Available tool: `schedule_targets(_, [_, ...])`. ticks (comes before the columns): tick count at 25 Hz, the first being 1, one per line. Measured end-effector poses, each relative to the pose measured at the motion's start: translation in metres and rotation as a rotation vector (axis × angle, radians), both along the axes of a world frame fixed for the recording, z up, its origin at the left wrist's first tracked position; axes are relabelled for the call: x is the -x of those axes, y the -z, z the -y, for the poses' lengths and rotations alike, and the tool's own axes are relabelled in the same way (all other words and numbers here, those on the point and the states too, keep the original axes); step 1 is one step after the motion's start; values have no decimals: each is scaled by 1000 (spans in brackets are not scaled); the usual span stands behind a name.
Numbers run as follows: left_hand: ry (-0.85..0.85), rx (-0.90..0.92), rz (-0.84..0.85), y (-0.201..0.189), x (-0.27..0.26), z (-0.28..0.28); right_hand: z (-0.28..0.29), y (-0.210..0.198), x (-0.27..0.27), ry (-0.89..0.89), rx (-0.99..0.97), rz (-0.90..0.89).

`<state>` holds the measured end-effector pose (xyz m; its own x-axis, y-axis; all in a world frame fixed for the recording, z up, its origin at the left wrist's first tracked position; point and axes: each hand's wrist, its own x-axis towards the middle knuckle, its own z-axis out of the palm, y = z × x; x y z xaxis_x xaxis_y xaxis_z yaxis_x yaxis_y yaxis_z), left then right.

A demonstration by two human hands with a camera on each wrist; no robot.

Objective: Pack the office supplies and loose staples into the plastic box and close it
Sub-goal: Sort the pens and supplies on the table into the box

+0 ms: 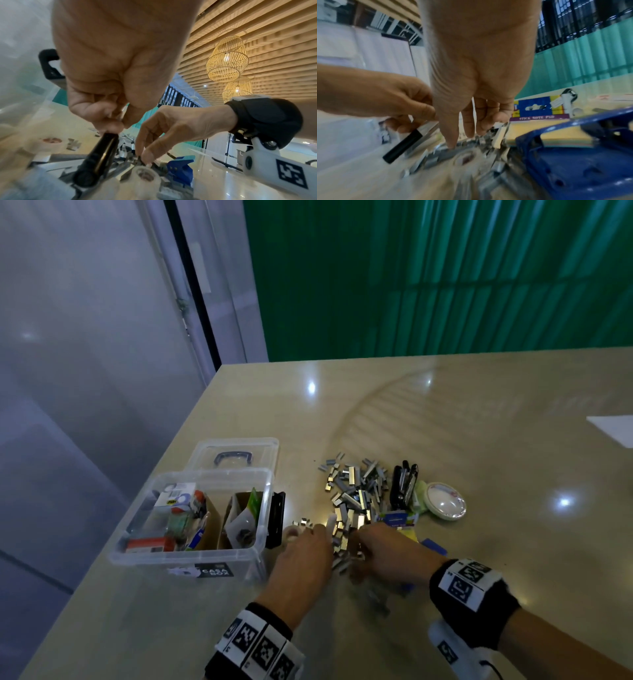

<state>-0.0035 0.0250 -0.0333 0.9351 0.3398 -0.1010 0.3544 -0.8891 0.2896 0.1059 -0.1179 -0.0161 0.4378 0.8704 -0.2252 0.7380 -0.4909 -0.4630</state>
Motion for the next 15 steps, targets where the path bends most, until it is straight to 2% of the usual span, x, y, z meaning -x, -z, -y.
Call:
schedule_targets(2, [56, -25, 60, -8, -10, 3, 7, -6, -20, 79, -58, -16])
schedule_targets(5, [-6, 30, 105, -25, -24, 11, 21, -15, -57, 228, -137, -13])
schedule_targets(8, [7, 29, 120, -32, -38, 16, 39, -15, -97, 408, -135, 74])
schedule_targets(10, [27, 59, 131, -31, -48, 17, 47, -8, -112, 466, -139, 82])
schedule_targets(12, [29, 32, 107, -27, -60, 17, 49, -1, -111, 389, -69, 46])
schedule_targets(15, [25, 27, 33, -24, -75, 22, 49, 18, -99, 231, 34, -104])
